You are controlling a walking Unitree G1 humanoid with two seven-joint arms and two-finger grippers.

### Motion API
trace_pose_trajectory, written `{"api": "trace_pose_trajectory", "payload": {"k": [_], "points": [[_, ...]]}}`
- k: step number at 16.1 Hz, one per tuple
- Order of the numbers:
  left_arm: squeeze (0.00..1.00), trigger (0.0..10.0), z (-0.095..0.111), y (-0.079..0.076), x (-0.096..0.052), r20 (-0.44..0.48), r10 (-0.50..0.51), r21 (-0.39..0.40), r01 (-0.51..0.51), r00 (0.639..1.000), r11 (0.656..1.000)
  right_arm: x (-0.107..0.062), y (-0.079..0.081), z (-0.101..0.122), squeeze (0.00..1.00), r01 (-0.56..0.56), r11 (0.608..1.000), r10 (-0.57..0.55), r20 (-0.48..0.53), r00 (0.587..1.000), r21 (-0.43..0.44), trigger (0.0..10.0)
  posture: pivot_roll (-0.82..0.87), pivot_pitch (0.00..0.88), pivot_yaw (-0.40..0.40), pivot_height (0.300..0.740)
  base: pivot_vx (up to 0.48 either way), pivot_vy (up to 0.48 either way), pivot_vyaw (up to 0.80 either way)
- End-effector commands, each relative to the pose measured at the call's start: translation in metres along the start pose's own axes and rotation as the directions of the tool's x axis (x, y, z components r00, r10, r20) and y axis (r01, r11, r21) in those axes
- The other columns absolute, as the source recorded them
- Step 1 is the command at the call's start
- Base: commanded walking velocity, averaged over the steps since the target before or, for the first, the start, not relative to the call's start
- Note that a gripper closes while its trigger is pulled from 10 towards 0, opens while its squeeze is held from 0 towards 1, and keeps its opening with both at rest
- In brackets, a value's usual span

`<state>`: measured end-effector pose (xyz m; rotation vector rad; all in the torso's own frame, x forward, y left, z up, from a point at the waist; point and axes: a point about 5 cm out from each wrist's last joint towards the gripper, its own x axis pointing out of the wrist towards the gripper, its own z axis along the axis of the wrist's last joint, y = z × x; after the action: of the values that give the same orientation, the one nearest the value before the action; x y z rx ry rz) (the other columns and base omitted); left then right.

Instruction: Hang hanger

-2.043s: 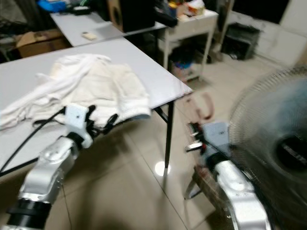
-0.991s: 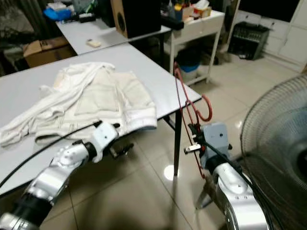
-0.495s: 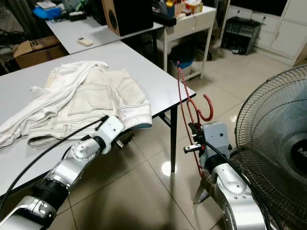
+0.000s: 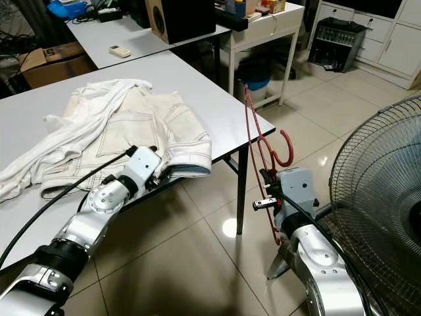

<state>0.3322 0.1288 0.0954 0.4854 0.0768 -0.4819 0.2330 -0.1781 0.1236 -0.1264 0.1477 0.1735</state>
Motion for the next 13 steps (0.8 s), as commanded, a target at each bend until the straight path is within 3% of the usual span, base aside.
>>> {"api": "trace_pose_trajectory", "payload": {"k": [1,7,11,13], "points": [[0.0,0.0,0.003,0.008,0.001,0.011,0.025,-0.003,-0.025,1.0,1.0,0.002,0.001,0.003,0.0,-0.01,1.0,0.01,0.022,1.0,-0.002,10.0,-0.15,0.0,0.108,0.74,0.0,0.0,0.0],[0.0,0.0,-0.004,0.003,0.005,-0.051,-0.045,0.001,0.045,0.998,0.999,-0.015,0.006,0.007,0.0,-0.169,0.985,0.17,0.034,0.985,-0.023,10.0,-0.16,0.0,0.125,0.74,0.0,0.0,0.0],[0.0,0.0,0.001,0.014,0.009,-0.049,-0.02,-0.036,0.019,0.999,0.999,-0.037,0.017,0.015,0.0,-0.376,0.926,0.377,0.038,0.925,-0.021,10.0,-0.16,0.0,0.128,0.74,0.0,0.0,0.0],[0.0,0.0,0.006,0.017,0.012,-0.032,-0.035,-0.103,0.032,0.999,0.994,-0.048,0.02,0.016,0.0,-0.458,0.889,0.459,0.022,0.888,-0.022,10.0,-0.16,0.0,0.135,0.74,0.0,0.0,0.0]]}}
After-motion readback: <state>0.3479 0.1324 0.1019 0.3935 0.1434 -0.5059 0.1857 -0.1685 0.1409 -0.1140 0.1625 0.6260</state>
